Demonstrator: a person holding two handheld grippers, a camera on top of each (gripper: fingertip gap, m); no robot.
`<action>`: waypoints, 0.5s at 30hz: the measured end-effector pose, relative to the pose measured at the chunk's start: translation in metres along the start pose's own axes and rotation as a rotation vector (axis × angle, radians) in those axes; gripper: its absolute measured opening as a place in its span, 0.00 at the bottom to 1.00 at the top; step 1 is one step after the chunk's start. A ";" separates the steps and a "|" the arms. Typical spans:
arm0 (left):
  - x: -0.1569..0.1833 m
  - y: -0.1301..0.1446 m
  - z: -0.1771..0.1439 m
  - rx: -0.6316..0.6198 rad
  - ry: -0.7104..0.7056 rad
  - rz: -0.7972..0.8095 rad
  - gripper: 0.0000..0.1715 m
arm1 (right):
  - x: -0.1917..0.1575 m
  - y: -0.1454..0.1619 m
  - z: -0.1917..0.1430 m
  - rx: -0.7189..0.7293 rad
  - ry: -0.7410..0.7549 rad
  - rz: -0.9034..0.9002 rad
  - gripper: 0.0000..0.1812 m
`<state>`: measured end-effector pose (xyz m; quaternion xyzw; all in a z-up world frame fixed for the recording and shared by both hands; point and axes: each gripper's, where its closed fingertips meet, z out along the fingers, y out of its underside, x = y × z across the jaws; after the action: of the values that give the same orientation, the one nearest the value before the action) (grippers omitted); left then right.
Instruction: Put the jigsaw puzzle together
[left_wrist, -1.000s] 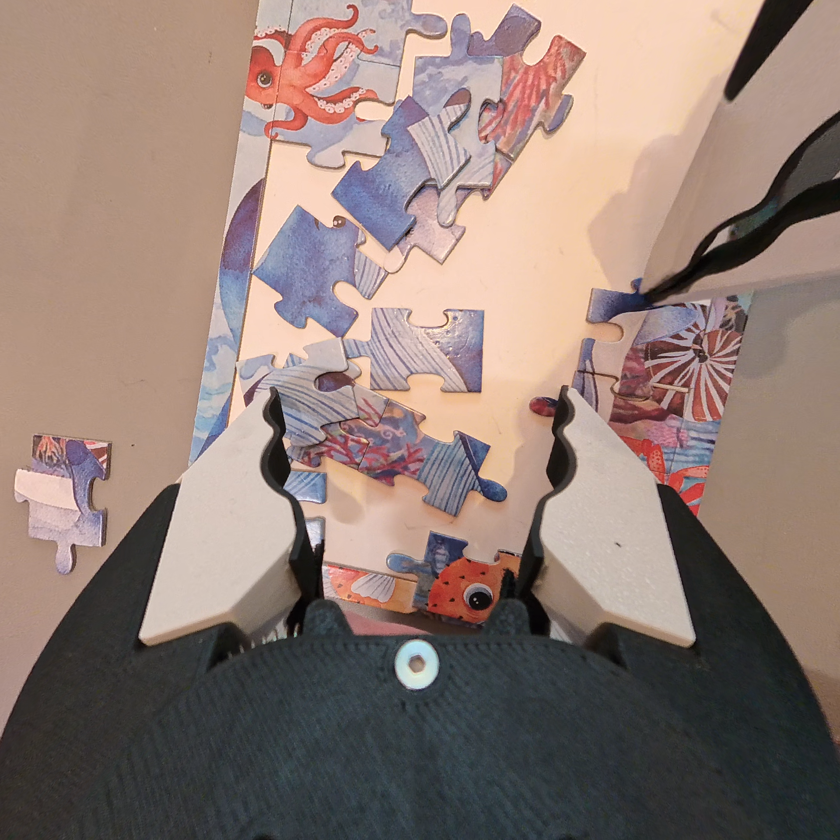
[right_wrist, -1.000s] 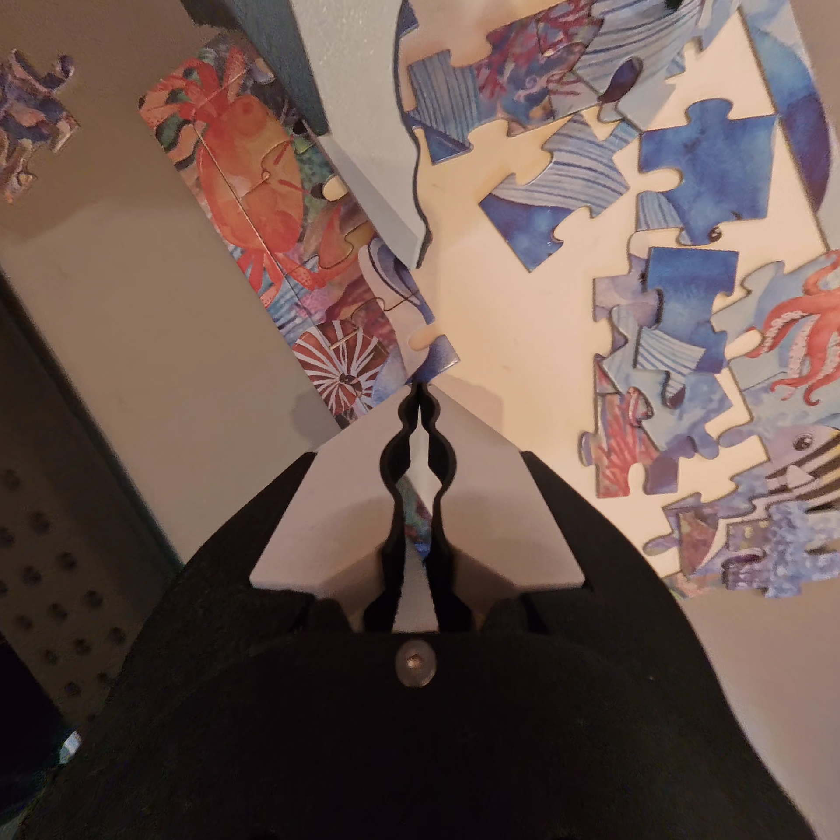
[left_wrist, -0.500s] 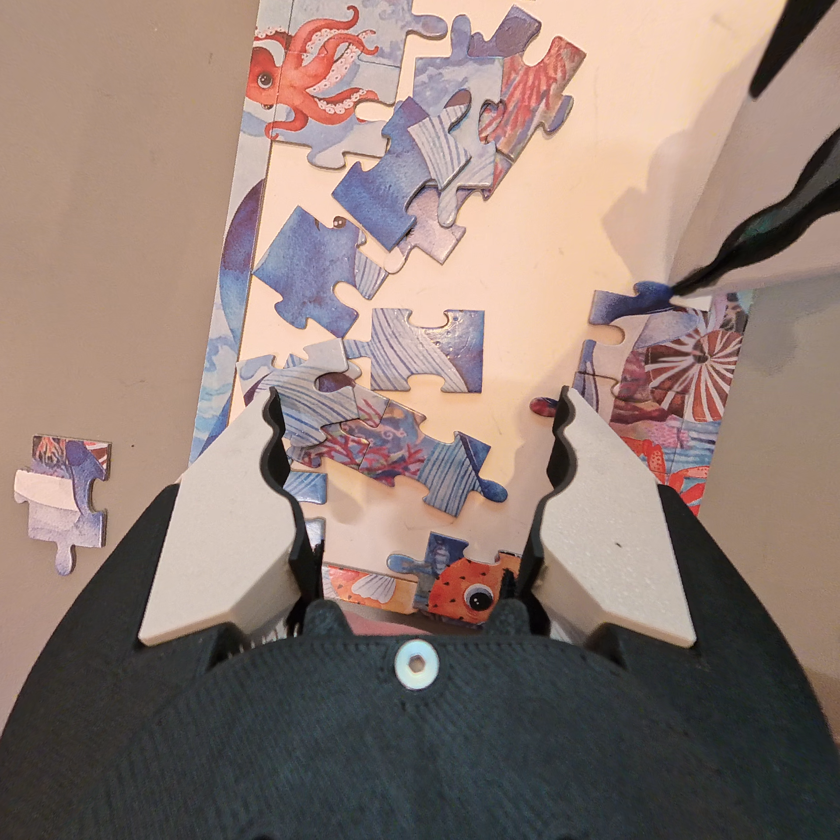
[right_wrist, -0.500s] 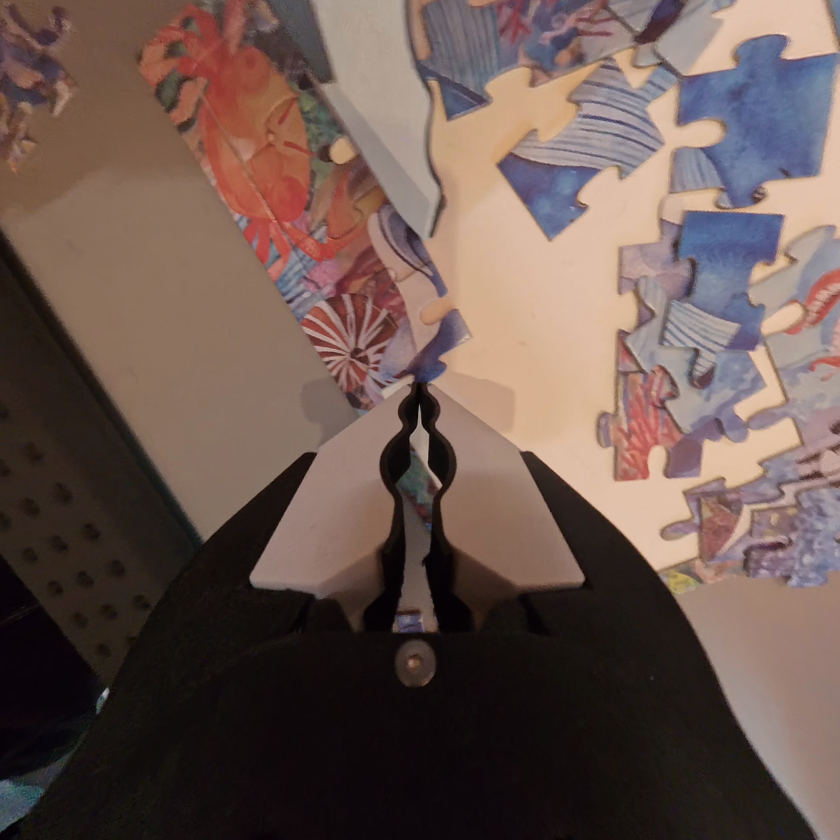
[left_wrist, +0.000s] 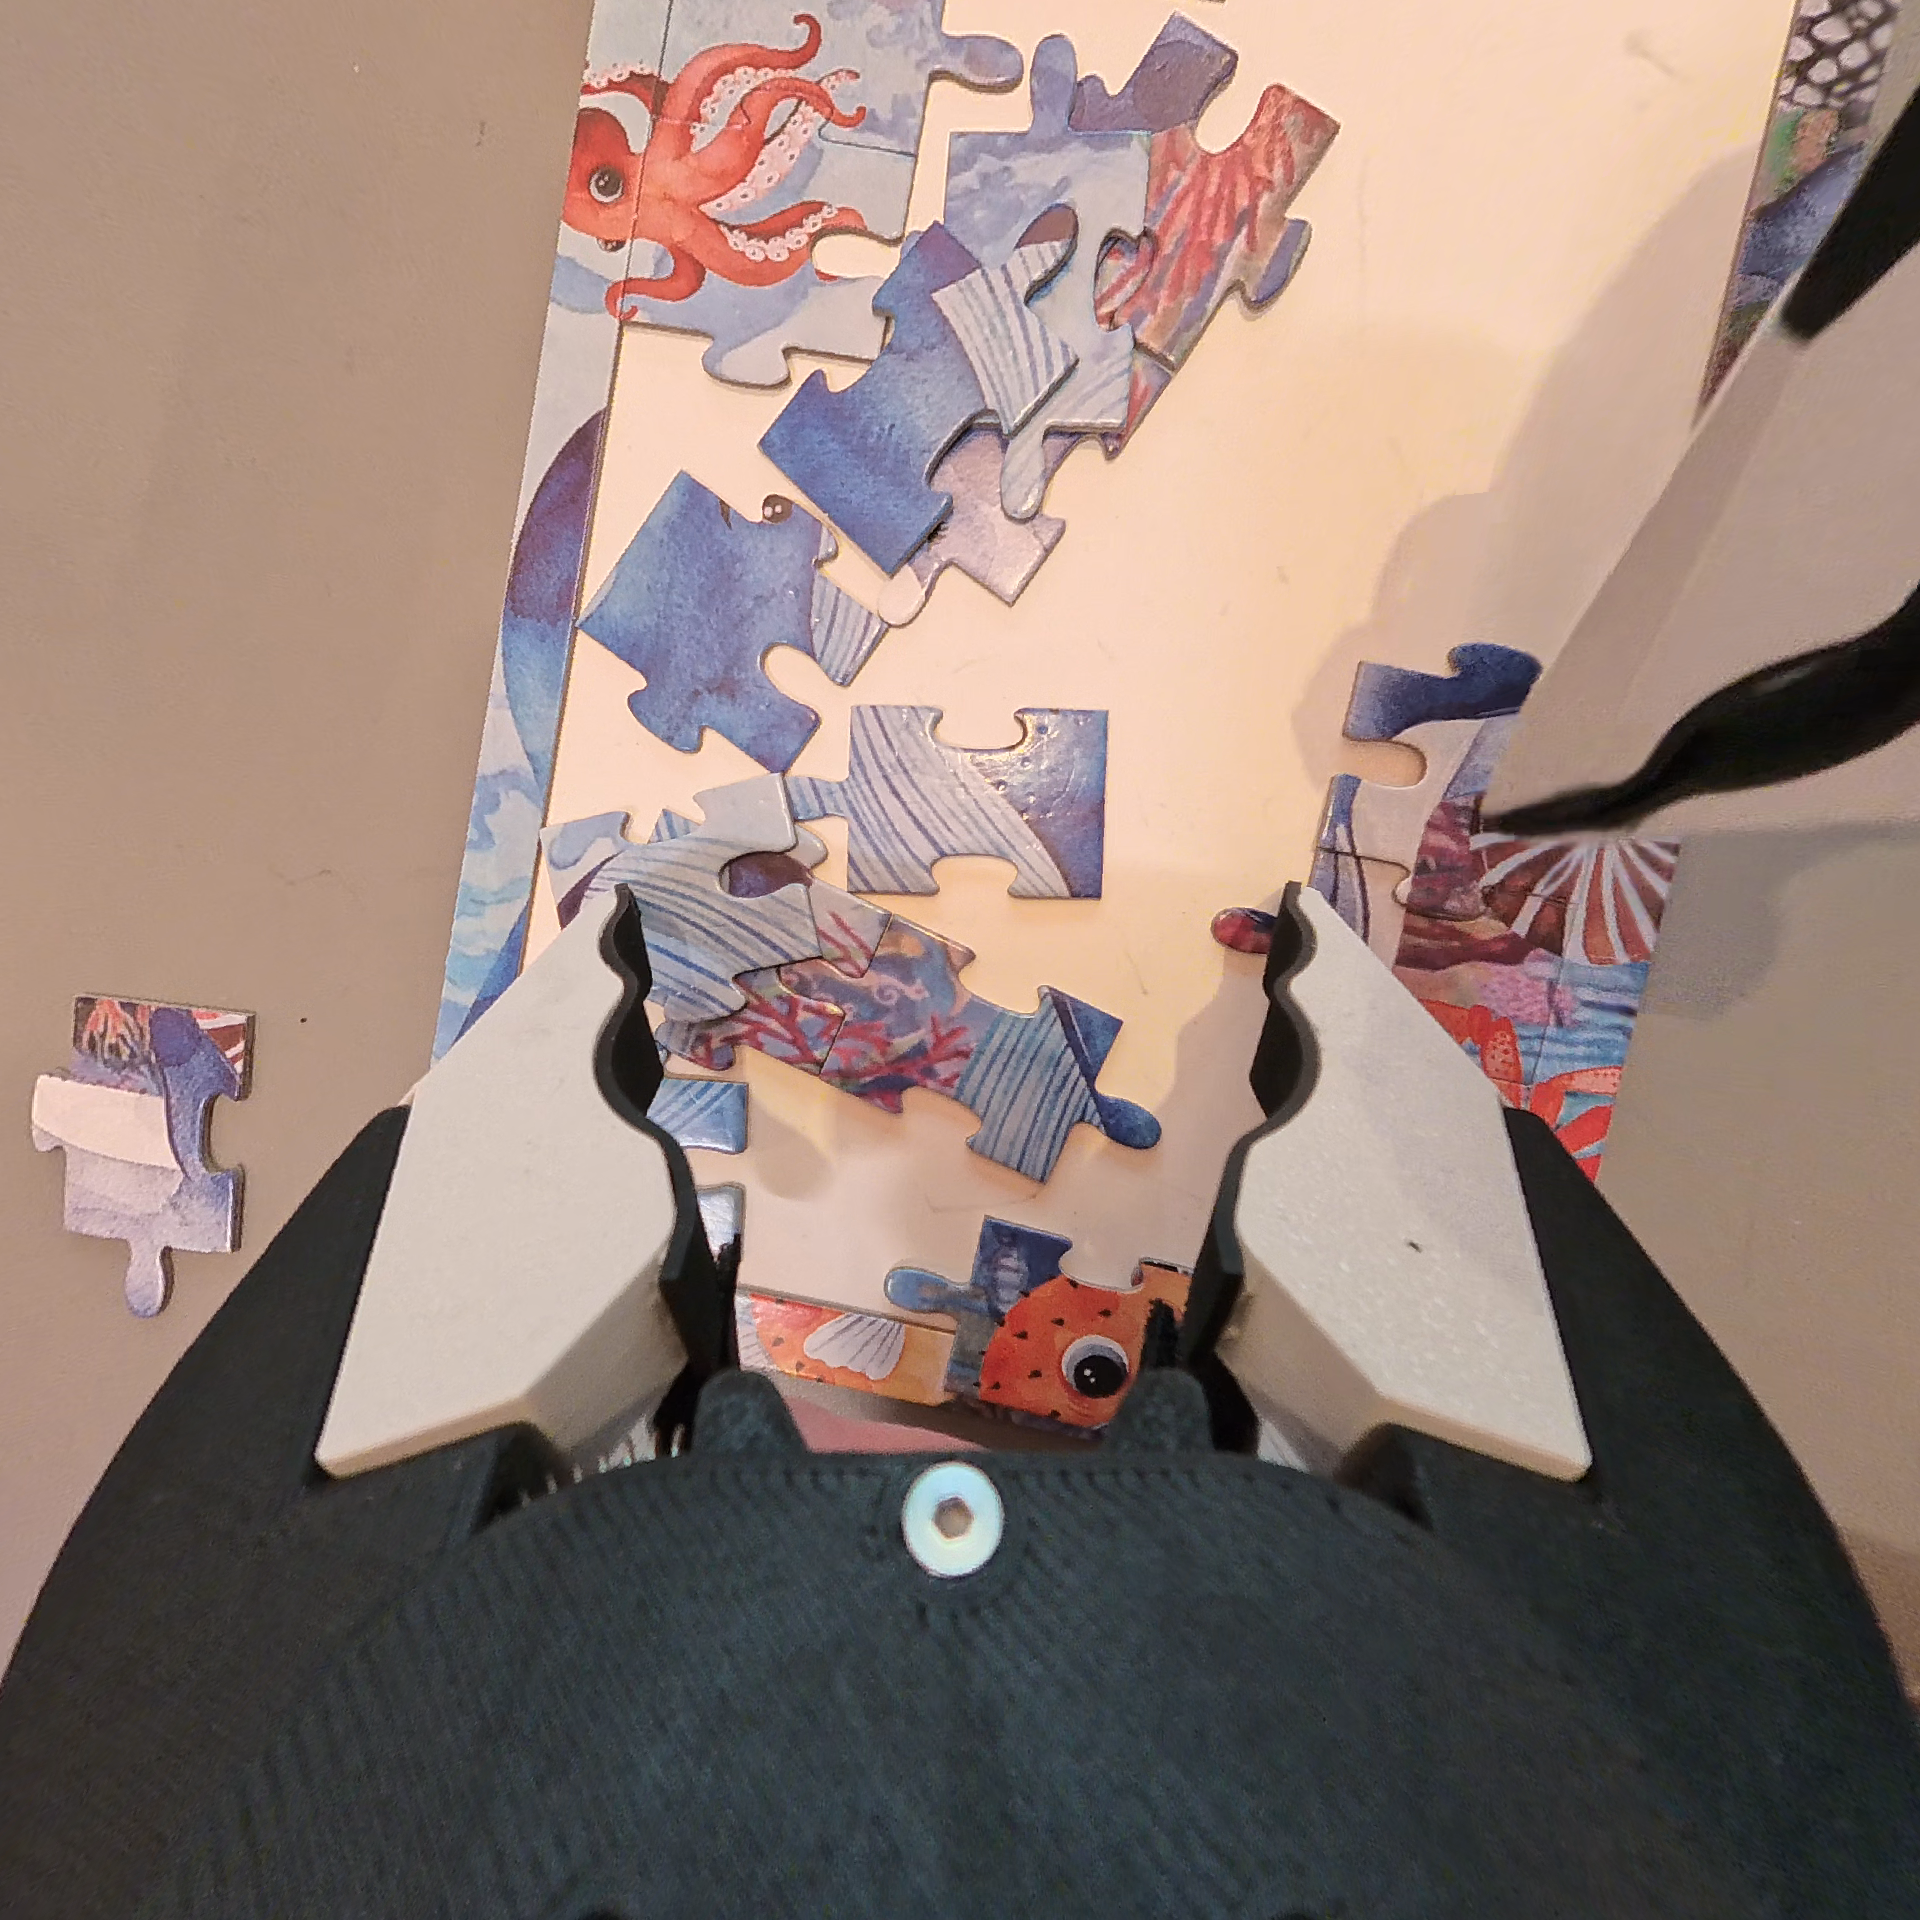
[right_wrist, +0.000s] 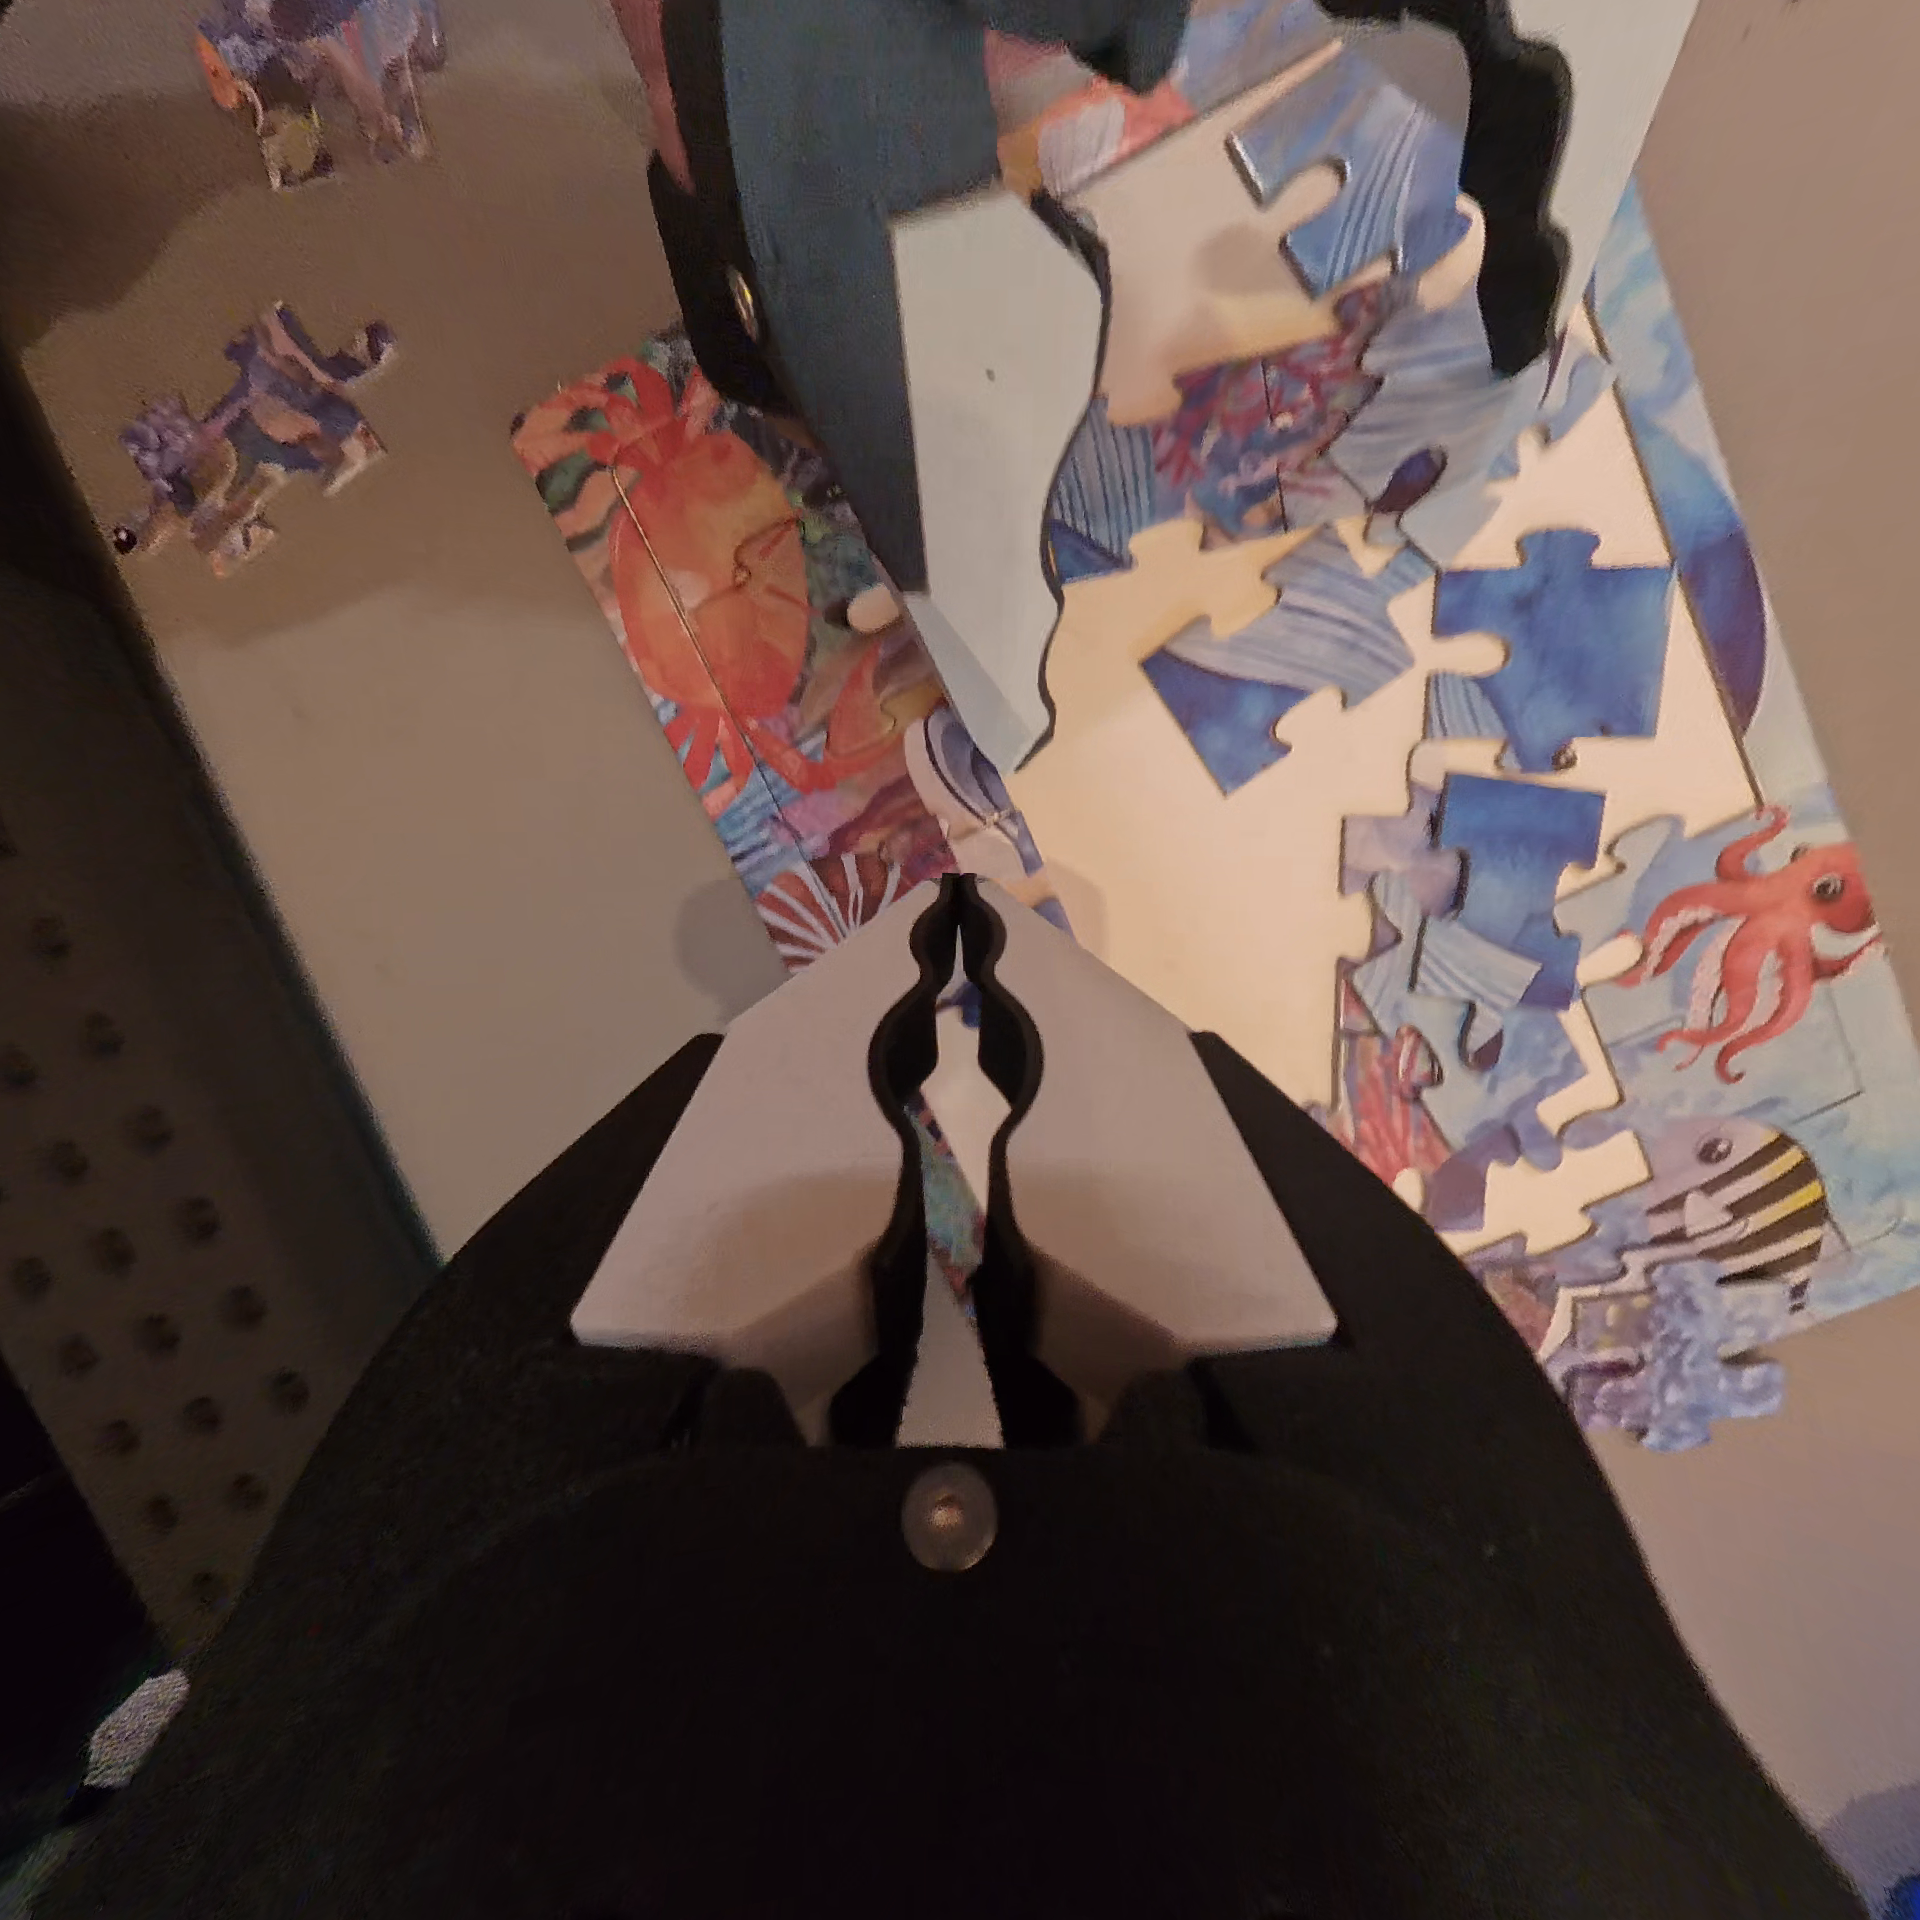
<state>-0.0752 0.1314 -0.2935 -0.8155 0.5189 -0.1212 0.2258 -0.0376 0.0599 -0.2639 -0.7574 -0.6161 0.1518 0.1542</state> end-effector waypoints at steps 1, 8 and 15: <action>0.000 0.000 0.000 0.000 0.000 0.000 0.68 | -0.002 -0.003 0.004 0.001 -0.007 -0.009 0.00; 0.000 0.000 0.000 0.000 0.000 0.000 0.68 | -0.004 0.010 0.021 -0.063 -0.031 -0.016 0.00; 0.000 0.000 0.000 0.000 0.000 -0.001 0.68 | 0.001 0.001 0.018 -0.028 -0.002 -0.021 0.00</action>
<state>-0.0753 0.1314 -0.2935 -0.8157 0.5186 -0.1211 0.2259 -0.0443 0.0616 -0.2808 -0.7529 -0.6260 0.1425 0.1447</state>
